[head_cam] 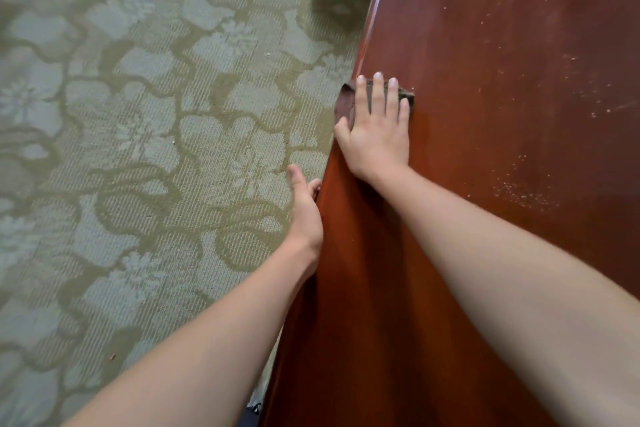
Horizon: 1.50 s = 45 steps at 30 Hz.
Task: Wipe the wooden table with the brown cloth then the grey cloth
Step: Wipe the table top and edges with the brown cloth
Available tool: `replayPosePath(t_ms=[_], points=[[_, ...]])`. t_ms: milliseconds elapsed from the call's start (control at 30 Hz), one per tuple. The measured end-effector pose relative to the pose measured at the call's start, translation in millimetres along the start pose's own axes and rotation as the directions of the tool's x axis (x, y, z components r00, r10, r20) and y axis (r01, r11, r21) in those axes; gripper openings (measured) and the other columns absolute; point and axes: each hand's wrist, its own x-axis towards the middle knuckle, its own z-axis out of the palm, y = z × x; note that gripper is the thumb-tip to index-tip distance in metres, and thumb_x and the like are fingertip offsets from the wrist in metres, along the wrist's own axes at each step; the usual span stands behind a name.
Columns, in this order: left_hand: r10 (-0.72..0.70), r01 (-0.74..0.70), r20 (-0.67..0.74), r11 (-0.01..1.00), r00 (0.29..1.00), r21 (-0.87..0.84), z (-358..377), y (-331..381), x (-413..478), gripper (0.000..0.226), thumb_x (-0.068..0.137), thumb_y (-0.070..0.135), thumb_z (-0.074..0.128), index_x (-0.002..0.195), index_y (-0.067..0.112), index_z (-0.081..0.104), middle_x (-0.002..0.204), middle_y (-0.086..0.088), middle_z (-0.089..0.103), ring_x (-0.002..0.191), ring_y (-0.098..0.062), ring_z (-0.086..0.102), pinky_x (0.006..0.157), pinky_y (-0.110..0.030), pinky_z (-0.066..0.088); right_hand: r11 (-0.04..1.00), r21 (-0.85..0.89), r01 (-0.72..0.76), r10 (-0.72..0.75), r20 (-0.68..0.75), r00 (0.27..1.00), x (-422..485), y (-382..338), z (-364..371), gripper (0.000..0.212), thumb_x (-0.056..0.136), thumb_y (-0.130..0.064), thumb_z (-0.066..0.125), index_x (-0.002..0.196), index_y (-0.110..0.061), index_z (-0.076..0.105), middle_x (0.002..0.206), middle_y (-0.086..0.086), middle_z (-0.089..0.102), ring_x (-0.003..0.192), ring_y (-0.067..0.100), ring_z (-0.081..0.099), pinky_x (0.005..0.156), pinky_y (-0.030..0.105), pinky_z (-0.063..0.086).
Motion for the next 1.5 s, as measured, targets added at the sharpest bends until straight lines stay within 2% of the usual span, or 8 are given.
replayPosePath(t_ms=[133, 333, 600, 800, 967, 1267, 1400, 1500], points=[[0.175, -0.061, -0.158, 0.834, 0.972, 0.549, 17.9, -2.4, -9.5, 0.098, 0.085, 0.090, 0.000, 0.152, 0.037, 0.050, 0.149, -0.007, 0.059, 0.139, -0.033, 0.052, 0.122, -0.049, 0.031, 0.988, -0.004, 0.153, -0.153, -0.008, 0.988, -51.7, 32.5, 6.6, 0.074, 0.104, -0.057, 0.023, 0.167, -0.020, 0.019, 0.175, 0.010, 0.013, 0.162, 0.031, 0.007, 0.130, 0.050, 0.008], [0.525, -0.021, -0.146, 0.298, 0.838, 0.954, 64.9, -10.0, -14.1, 0.084, 0.101, 0.070, 0.011, 0.161, 0.013, 0.025, 0.167, -0.008, 0.032, 0.141, -0.033, 0.045, 0.109, -0.054, 0.035, 0.997, -0.067, -0.028, 0.032, 0.062, 0.998, -91.1, 160.9, -4.3, 0.072, 0.106, -0.060, 0.013, 0.168, -0.024, 0.006, 0.176, 0.007, 0.003, 0.162, 0.027, -0.003, 0.131, 0.049, 0.003], [0.648, 0.092, -0.180, 0.167, 0.740, 0.982, 79.3, -19.9, 3.9, 0.078, 0.103, 0.065, 0.015, 0.158, 0.012, 0.031, 0.147, -0.013, 0.053, 0.121, -0.035, 0.053, 0.094, -0.051, 0.040, 0.928, -0.034, -0.372, 0.374, 0.087, 0.923, -121.8, 229.7, -10.3, 0.079, 0.102, -0.058, 0.008, 0.167, -0.013, 0.006, 0.175, 0.014, 0.002, 0.162, 0.033, -0.004, 0.129, 0.057, 0.006], [0.658, 0.082, -0.177, 0.174, 0.732, 0.981, 79.9, -19.7, 4.4, 0.079, 0.103, 0.063, 0.015, 0.157, 0.010, 0.033, 0.147, -0.018, 0.053, 0.125, -0.040, 0.051, 0.098, -0.052, 0.038, 0.999, -0.043, -0.021, 0.023, 0.043, 0.999, -89.3, 126.1, 3.5, 0.073, 0.105, -0.054, 0.019, 0.167, -0.017, 0.010, 0.175, 0.010, 0.003, 0.162, 0.032, -0.003, 0.130, 0.055, 0.004], [0.677, 0.076, -0.164, 0.158, 0.717, 0.985, 79.1, -20.4, 3.7, 0.078, 0.105, 0.062, 0.015, 0.159, 0.009, 0.028, 0.154, -0.021, 0.046, 0.135, -0.042, 0.045, 0.106, -0.057, 0.034, 0.989, 0.026, 0.146, -0.148, 0.097, 0.984, -87.7, 149.6, -2.4, 0.070, 0.108, -0.056, 0.022, 0.168, -0.025, 0.006, 0.176, 0.002, -0.002, 0.162, 0.021, -0.012, 0.131, 0.047, -0.002], [0.723, 0.029, -0.107, 0.119, 0.682, 0.992, 82.7, -24.6, 0.3, 0.077, 0.105, 0.063, 0.014, 0.163, 0.012, 0.019, 0.164, -0.018, 0.034, 0.144, -0.041, 0.037, 0.112, -0.061, 0.028, 0.895, -0.048, -0.444, 0.446, 0.113, 0.888, -153.1, 362.4, -25.0, 0.079, 0.100, -0.061, 0.003, 0.168, -0.020, 0.004, 0.176, 0.009, -0.001, 0.162, 0.027, -0.006, 0.131, 0.052, 0.002], [0.749, -0.108, 0.110, -0.052, 0.653, 0.993, 79.9, -20.9, -1.2, 0.065, 0.108, 0.052, 0.028, 0.161, 0.015, 0.022, 0.169, -0.012, 0.022, 0.153, -0.033, 0.022, 0.120, -0.063, 0.017, 0.856, -0.017, -0.517, 0.516, 0.096, 0.851, -138.8, 340.3, -25.8, 0.077, 0.101, -0.054, 0.003, 0.167, -0.014, 0.000, 0.175, 0.012, -0.005, 0.161, 0.030, -0.011, 0.130, 0.055, -0.001], [0.702, -0.309, 0.442, -0.318, 0.559, 0.896, 81.5, -33.3, -9.4, 0.060, 0.103, 0.041, 0.039, 0.157, 0.017, 0.035, 0.162, -0.012, 0.032, 0.146, -0.033, 0.030, 0.120, -0.059, 0.018, 0.964, -0.055, -0.259, 0.263, 0.098, 0.960, -140.7, 278.7, -12.1, 0.074, 0.102, -0.050, 0.000, 0.166, -0.014, -0.003, 0.175, 0.012, -0.008, 0.161, 0.032, -0.012, 0.130, 0.053, -0.003]])
